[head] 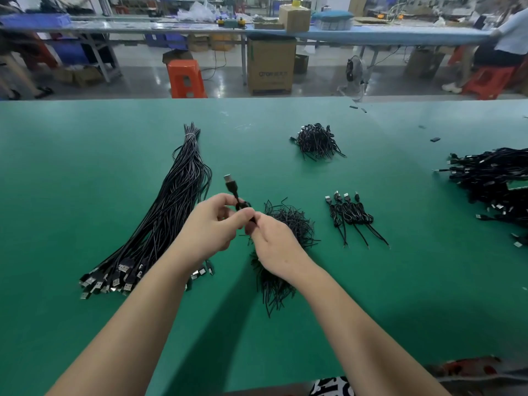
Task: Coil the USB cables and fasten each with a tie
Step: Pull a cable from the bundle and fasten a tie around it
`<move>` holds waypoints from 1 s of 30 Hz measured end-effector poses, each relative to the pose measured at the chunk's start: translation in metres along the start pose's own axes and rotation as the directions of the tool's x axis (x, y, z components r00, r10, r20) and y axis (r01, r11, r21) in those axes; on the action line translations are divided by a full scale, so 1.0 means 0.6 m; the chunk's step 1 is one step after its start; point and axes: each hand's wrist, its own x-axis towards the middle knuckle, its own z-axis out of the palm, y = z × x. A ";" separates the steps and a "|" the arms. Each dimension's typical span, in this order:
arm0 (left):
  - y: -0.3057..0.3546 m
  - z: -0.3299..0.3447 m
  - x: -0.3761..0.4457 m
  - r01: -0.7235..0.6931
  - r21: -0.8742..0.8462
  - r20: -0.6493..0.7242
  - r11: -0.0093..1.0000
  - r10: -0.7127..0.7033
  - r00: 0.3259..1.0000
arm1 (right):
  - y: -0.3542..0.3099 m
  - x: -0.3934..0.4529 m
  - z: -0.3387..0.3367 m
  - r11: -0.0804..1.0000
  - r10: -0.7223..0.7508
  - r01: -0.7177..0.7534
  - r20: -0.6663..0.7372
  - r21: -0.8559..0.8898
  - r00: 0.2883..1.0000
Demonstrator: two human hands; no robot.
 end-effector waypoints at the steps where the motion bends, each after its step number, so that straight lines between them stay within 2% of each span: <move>1: -0.013 0.004 0.000 0.066 -0.126 -0.014 0.990 -0.068 0.998 | 0.005 0.000 -0.006 1.000 0.008 -0.008 -0.023 -0.012 1.000; 2: -0.030 0.009 -0.001 0.113 -0.145 -0.044 0.983 -0.120 0.992 | 0.011 0.000 -0.012 1.000 0.021 -0.021 -0.047 -0.011 0.999; 4: -0.077 0.020 -0.005 0.175 0.152 -0.110 0.973 -0.160 0.981 | 0.023 0.000 -0.024 0.998 0.060 -0.060 -0.086 0.003 0.994; 6: -0.120 0.037 -0.020 0.209 0.452 -0.077 0.867 -0.195 0.978 | 0.033 0.000 -0.034 0.995 0.097 -0.097 -0.115 0.008 0.989; 8: -0.152 0.055 -0.035 0.226 0.579 -0.052 0.783 -0.241 0.969 | 0.039 0.002 -0.037 0.993 0.118 -0.117 -0.128 0.015 0.985; 13: -0.180 0.090 -0.051 0.197 0.636 -0.062 0.746 -0.205 0.977 | 0.051 0.003 -0.029 0.985 0.165 -0.159 -0.115 0.065 0.980; 17: -0.188 0.108 -0.050 0.149 0.730 -0.068 0.667 -0.145 0.987 | 0.050 0.001 -0.022 0.985 0.166 -0.160 -0.105 0.066 0.981; 22: -0.192 0.110 -0.048 0.212 0.645 -0.084 0.734 -0.208 0.975 | 0.057 -0.002 -0.016 0.989 0.148 -0.148 -0.078 0.012 0.986; 24: -0.191 0.102 -0.047 0.233 0.642 -0.102 0.731 -0.220 0.970 | 0.060 -0.003 -0.016 0.989 0.147 -0.147 -0.070 0.008 0.987; 26: -0.191 0.089 -0.046 0.222 0.687 -0.113 0.692 -0.200 0.973 | 0.060 -0.004 -0.015 0.988 0.152 -0.152 -0.064 0.010 0.986; 30: -0.178 0.054 -0.046 0.172 0.817 -0.154 0.551 -0.080 0.985 | 0.061 -0.006 -0.009 0.987 0.157 -0.155 -0.058 0.038 0.986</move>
